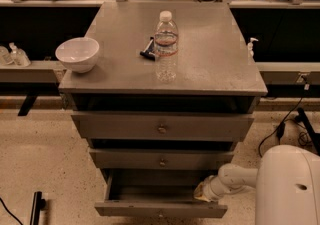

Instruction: Open bottom drawer

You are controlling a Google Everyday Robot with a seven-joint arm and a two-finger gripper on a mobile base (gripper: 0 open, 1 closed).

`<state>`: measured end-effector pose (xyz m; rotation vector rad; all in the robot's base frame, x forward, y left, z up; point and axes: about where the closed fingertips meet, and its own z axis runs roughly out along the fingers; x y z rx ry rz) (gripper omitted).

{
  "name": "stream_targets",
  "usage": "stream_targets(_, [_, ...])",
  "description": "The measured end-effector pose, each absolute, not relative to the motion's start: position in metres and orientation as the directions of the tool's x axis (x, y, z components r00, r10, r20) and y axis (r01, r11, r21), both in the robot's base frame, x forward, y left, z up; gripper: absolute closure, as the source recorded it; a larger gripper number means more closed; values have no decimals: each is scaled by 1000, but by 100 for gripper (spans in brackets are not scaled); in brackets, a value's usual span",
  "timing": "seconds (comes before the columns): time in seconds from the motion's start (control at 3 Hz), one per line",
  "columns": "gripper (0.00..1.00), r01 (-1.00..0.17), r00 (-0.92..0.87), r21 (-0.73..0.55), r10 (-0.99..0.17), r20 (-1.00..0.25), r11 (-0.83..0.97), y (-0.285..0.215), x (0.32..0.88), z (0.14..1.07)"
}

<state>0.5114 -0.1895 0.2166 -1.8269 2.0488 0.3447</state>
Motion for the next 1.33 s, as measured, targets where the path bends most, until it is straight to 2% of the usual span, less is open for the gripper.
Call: stream_targets(1.33, [100, -997, -69, -4, -889, -453, 79, -176, 511, 156])
